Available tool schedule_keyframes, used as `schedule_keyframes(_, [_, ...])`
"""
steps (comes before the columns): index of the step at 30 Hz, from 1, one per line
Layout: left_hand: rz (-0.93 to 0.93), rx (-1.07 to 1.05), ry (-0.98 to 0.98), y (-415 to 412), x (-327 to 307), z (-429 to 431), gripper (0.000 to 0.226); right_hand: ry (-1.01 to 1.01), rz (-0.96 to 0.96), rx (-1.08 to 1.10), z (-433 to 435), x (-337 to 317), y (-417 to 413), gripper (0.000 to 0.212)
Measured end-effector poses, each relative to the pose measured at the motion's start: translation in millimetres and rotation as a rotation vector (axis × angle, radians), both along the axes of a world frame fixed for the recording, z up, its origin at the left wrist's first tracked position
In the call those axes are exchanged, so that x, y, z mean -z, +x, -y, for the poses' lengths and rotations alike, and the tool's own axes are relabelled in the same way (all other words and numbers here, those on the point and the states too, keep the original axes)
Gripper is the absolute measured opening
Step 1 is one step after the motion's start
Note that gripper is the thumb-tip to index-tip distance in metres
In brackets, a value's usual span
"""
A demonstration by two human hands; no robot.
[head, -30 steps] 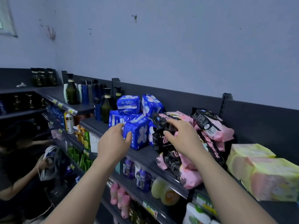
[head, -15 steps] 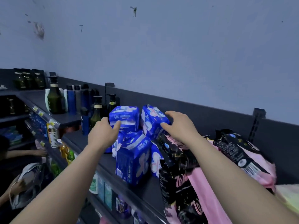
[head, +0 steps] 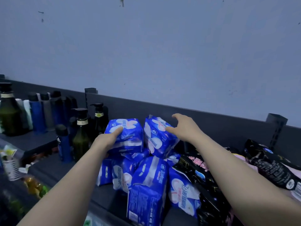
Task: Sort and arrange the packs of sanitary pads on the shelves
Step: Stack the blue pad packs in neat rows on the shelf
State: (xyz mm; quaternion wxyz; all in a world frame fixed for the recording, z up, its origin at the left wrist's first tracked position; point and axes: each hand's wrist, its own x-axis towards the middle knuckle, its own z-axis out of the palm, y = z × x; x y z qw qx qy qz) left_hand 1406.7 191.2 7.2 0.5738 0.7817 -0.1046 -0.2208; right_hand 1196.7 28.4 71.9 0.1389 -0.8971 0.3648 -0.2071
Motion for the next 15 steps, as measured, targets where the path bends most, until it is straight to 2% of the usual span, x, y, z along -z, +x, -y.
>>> schedule_keyframes(4, [-0.046,0.051,-0.034,10.4,3.6,6.5,0.085,0.046,-0.038,0.051,1.1,6.0,16.5,0.077])
schedule_keyframes(6, [-0.041,0.04,-0.063,15.2,5.1,7.6,0.091,0.072,-0.074,0.071,0.1,7.5,24.0,0.083])
schedule_keyframes(12, [0.011,0.018,-0.271,38.3,13.6,-8.7,0.08,0.131,-0.118,0.145,1.5,17.6,45.3,0.098])
schedule_keyframes(15, [0.151,-0.018,-0.294,48.9,17.0,-15.4,0.095,0.162,-0.149,0.184,2.3,28.4,54.1,0.102])
